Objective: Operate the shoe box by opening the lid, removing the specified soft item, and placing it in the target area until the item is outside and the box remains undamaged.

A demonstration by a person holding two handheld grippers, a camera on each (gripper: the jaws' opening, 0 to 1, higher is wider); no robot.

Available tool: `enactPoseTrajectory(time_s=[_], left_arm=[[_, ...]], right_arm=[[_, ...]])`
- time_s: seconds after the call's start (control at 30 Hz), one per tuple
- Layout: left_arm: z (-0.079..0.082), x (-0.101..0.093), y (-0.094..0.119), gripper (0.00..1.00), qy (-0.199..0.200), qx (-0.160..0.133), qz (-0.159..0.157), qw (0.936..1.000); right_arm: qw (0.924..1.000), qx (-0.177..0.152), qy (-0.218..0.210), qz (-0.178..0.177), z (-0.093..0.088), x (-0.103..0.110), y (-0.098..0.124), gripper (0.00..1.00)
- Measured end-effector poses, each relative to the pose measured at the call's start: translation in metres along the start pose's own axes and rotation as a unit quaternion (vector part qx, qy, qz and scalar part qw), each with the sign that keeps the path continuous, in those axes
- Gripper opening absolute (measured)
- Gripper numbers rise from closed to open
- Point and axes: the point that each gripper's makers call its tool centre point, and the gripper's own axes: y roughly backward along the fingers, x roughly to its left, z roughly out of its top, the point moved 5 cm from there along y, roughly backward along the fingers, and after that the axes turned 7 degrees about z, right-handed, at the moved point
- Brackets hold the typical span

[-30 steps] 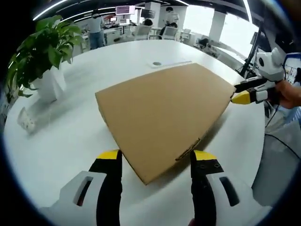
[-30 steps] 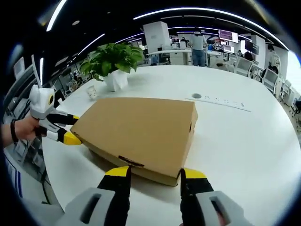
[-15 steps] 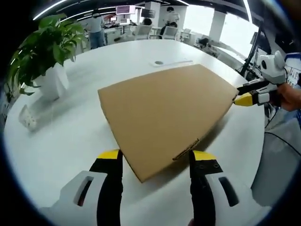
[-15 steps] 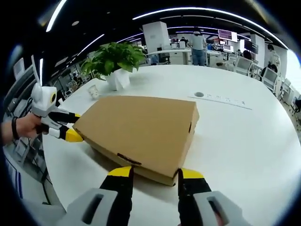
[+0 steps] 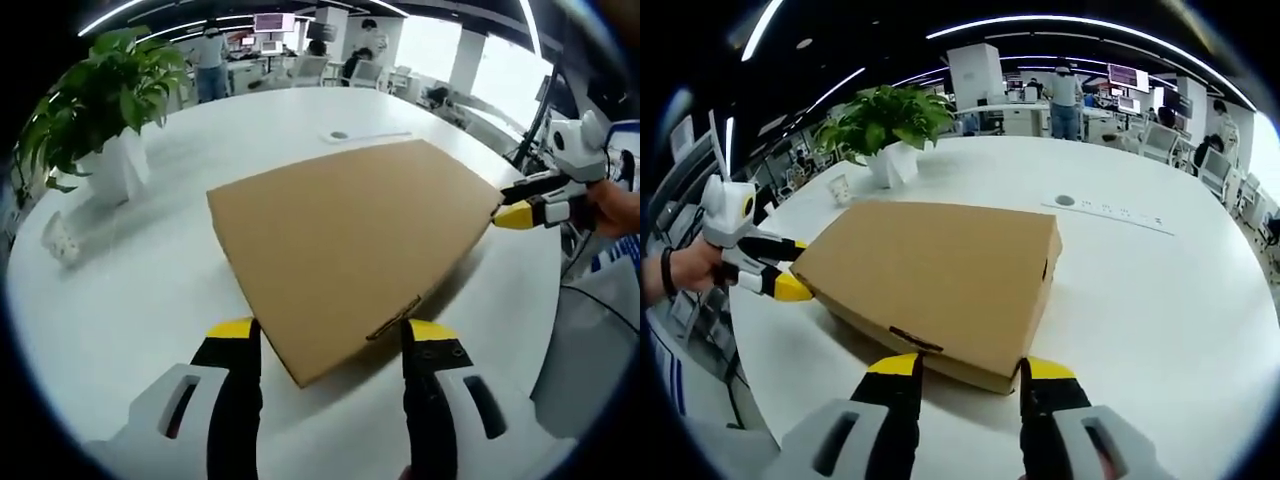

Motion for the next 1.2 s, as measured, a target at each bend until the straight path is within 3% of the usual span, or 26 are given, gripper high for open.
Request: enactPoseTrajectory(time_s=[0.47, 0.77, 0.93, 1.2], left_arm=[[-0.015, -0.011, 0.014, 0.52, -0.003, 0.005, -0.001, 1.0000], [-0.016, -0.010, 0.014, 0.54, -0.005, -0.008, 0.002, 1.0000], [-0.021, -0.011, 0.011, 0.55, 0.004, -0.009, 0.012, 0.9999], [-0.019, -0.010, 0.013, 0.52, 0.005, -0.009, 0.014, 0.9999]], right_arm=[[0.9999, 0.011, 0.008, 0.005, -0.012, 0.006, 0.011, 0.35], [0.9986, 0.025, 0.038, 0.027, -0.013, -0.004, 0.010, 0.30], [0.9976, 0.015, 0.053, 0.043, -0.013, -0.006, 0.009, 0.32], [0.9974, 0.005, 0.061, 0.037, -0.012, -0.005, 0.010, 0.30]])
